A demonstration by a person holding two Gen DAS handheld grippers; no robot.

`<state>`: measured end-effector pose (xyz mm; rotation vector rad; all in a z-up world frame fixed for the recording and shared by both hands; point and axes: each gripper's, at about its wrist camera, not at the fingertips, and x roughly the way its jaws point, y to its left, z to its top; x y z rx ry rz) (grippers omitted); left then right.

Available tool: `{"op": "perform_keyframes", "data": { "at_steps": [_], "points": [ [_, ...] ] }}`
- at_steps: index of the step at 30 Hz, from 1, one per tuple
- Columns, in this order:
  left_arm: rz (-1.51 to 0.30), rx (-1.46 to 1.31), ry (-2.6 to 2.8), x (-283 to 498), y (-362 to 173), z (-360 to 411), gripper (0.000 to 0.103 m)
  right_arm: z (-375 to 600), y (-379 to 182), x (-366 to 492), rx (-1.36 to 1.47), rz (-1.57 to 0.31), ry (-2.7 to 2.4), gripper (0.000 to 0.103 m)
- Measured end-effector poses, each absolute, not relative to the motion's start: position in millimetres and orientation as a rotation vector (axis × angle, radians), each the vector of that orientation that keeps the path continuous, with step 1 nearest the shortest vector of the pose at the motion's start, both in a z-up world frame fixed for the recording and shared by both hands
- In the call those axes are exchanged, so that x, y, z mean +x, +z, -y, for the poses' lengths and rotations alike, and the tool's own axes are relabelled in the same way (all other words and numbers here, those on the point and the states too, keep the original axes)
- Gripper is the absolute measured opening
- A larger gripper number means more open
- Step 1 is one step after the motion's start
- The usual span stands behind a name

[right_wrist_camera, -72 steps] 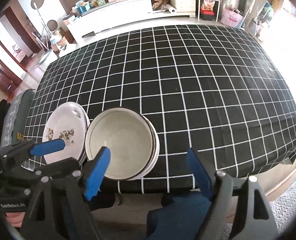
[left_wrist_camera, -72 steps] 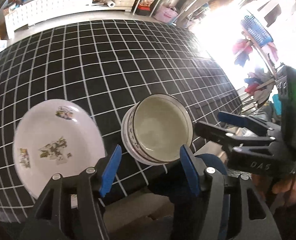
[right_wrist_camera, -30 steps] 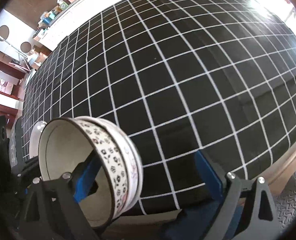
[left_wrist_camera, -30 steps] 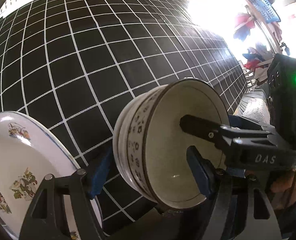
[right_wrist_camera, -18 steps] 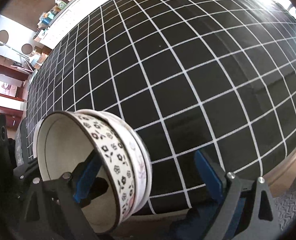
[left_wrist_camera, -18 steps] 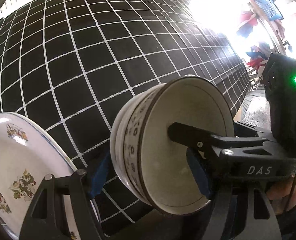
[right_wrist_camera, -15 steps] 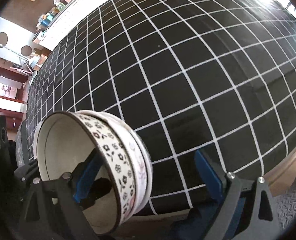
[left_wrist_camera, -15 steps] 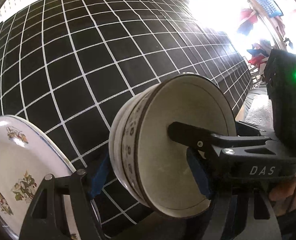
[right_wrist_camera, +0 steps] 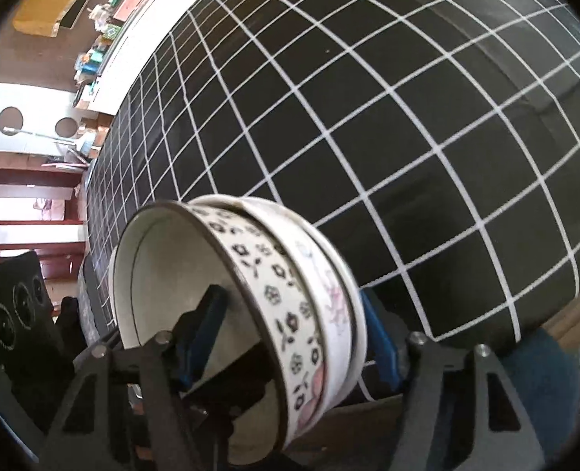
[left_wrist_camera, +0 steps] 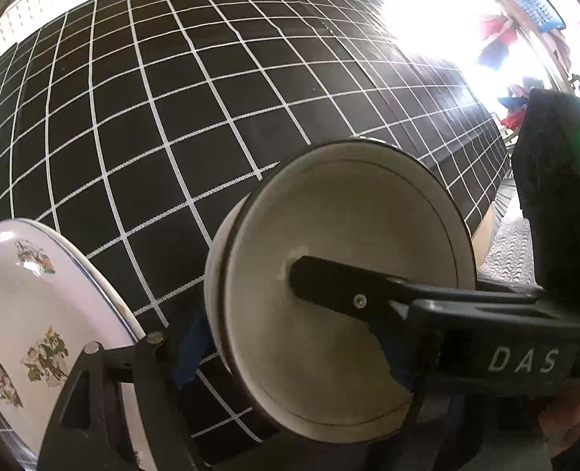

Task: Organize plates and bowls
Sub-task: 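Lift the bowl stack with the right gripper and carry it over the plates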

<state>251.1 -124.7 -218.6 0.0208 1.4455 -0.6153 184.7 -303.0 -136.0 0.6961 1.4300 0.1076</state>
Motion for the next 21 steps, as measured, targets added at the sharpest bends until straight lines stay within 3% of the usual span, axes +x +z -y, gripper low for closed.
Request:
{"op": "perform_keyframes", "data": {
  "at_steps": [11, 21],
  "points": [
    [-1.455, -0.007, -0.602, 243, -220, 133, 0.076, 282, -126, 191, 0.658, -1.428, 0.071, 0.069],
    [-1.387, -0.060, -0.573, 250, -178, 121, 0.076, 255, -89, 208, 0.602, -1.404, 0.095, 0.069]
  ]
}}
